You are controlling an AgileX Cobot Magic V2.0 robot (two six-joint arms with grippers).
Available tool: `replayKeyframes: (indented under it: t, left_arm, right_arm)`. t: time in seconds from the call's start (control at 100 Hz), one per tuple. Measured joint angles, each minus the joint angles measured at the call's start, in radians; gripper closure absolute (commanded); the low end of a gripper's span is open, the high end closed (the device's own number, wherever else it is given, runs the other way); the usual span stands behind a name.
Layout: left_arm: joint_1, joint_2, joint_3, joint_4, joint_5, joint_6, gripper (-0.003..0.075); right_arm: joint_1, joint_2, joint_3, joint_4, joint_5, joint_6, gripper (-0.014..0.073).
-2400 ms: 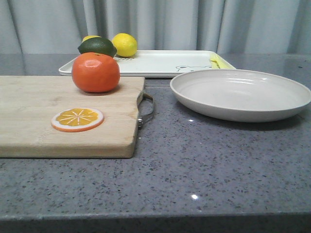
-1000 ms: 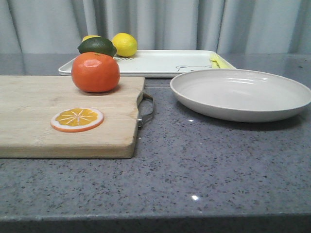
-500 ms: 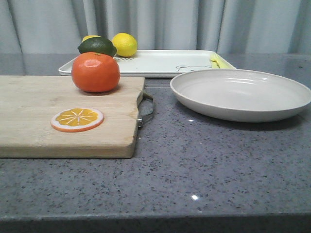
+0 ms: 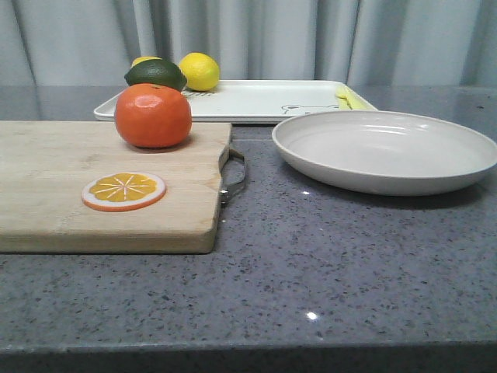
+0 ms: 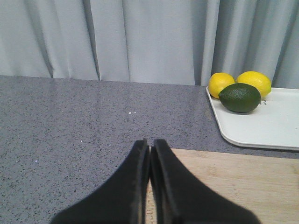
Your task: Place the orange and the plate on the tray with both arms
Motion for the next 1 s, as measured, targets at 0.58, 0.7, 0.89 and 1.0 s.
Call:
replayKeyframes:
  t: [0.58, 0.7, 0.89, 1.0]
  left_arm:
    - [0.000, 0.018, -0.003, 0.000, -0.021, 0.000, 0.0737]
    - [0.000, 0.031, -0.032, 0.000, 0.017, 0.000, 0.0726]
    - [0.000, 0.087, -0.113, 0.000, 0.085, 0.000, 0.0559]
    - [-0.001, 0.125, -0.149, 0.000, 0.103, 0.000, 0.0412]
  right_arm:
    - [0.000, 0.011, -0.001, 0.000, -0.009, 0.000, 0.0652]
    - [0.000, 0.011, -0.001, 0.000, -0.009, 0.000, 0.0652]
    - [0.000, 0.011, -0.001, 0.000, -0.009, 0.000, 0.0652]
    - [0.000, 0.011, -0.001, 0.000, -0.009, 0.000, 0.0652]
